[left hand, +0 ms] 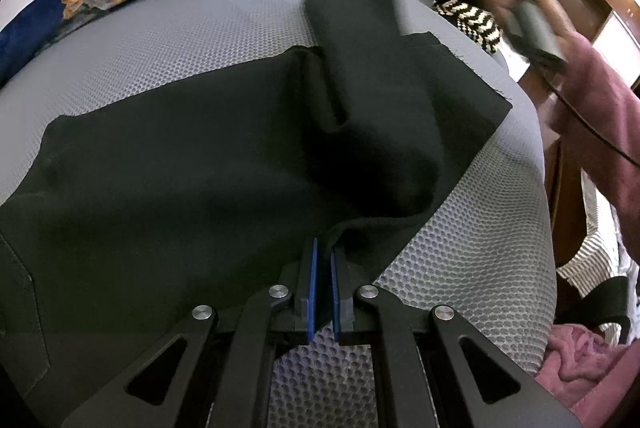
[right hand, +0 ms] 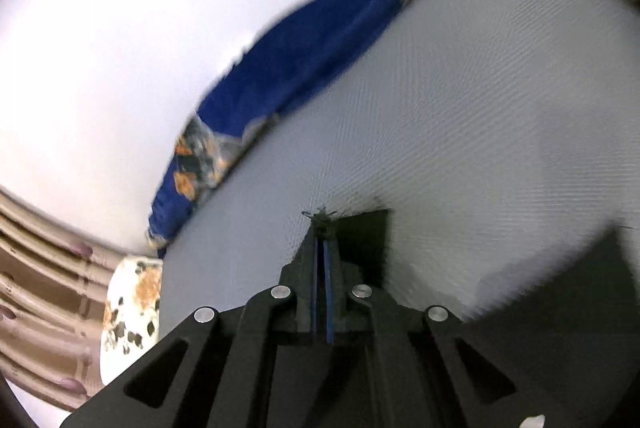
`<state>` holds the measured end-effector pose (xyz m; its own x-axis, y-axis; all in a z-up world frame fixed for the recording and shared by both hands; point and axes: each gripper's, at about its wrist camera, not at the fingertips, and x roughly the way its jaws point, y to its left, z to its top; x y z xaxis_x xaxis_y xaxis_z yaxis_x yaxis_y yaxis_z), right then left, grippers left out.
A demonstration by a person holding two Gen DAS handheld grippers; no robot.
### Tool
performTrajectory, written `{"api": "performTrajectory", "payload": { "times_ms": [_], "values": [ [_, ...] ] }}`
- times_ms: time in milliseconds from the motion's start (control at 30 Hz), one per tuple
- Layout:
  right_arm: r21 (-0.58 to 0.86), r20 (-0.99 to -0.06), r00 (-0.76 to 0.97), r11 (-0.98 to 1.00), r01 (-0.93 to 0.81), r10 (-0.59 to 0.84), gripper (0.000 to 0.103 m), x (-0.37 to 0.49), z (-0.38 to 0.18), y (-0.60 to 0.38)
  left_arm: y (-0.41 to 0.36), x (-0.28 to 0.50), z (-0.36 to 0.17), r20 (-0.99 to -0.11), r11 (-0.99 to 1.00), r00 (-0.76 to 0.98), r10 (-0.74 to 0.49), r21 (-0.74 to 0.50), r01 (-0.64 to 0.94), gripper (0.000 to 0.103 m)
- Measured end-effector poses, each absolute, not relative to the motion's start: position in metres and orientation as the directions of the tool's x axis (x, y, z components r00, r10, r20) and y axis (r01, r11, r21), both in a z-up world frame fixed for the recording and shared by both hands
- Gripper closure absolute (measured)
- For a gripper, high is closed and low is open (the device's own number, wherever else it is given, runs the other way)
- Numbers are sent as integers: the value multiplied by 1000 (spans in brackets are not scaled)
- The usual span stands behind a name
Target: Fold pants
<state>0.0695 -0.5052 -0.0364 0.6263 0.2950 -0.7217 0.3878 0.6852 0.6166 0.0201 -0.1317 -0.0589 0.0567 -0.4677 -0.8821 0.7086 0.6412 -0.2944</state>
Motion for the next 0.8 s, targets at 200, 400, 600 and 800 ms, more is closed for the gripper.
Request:
{"api": "performTrajectory", "payload": {
  "times_ms": [200,400,600,800],
  "values": [
    [490,-784,618,672,556,60,100,-56,-5,-540,-136,15,-59,-885,617,60,-462,-273,738,97],
    [399,-880,475,558,728,8,100,-136,-64,-554,-143,11,-62,-900,606,55,-432,-245,757,96],
    [396,-872,489,546,738,-28,101,-145,-68,-560,-151,4,-59,-914,584,84,-397,-181,792,95],
    [317,-890,447,578,752,-94,101,-159,-60,-551,-151,3,-61,-916,583,82,-392,-178,792,95]
  ]
}}
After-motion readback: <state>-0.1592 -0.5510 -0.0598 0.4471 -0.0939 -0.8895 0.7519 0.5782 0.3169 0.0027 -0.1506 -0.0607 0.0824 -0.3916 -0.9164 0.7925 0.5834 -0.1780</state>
